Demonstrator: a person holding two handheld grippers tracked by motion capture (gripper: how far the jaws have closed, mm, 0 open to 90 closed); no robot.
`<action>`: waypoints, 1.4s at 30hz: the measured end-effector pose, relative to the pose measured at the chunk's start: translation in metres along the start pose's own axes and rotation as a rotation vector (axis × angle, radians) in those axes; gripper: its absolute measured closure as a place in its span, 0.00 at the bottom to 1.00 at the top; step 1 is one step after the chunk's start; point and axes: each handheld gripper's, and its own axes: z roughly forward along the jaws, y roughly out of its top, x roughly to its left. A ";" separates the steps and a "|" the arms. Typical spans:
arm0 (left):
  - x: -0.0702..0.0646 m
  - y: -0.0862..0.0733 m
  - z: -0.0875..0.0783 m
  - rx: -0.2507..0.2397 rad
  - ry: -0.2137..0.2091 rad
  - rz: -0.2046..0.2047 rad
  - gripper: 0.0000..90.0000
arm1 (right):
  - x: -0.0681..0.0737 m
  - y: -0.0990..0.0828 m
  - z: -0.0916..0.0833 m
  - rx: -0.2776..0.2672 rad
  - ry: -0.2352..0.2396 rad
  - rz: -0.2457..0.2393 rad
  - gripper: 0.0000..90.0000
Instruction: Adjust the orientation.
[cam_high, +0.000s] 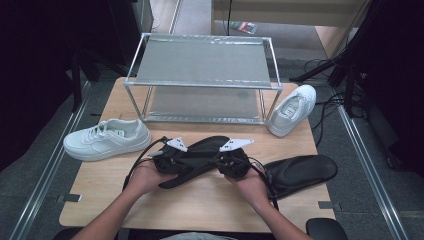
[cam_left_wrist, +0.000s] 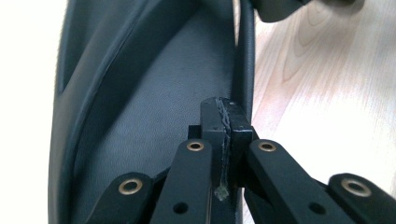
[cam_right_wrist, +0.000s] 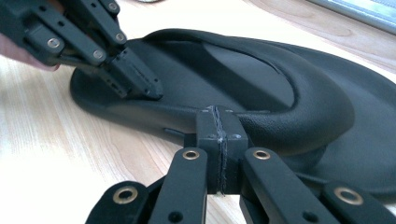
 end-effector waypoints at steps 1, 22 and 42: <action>-0.001 0.000 0.001 -0.001 -0.002 0.001 1.00 | 0.000 0.000 0.000 0.001 -0.004 0.004 1.00; -0.015 0.014 0.016 -0.012 -0.043 0.002 0.99 | -0.012 0.000 -0.004 -0.010 -0.046 0.031 1.00; 0.034 -0.007 -0.028 -0.030 0.075 -0.104 0.99 | -0.001 0.000 -0.004 0.010 -0.011 0.023 1.00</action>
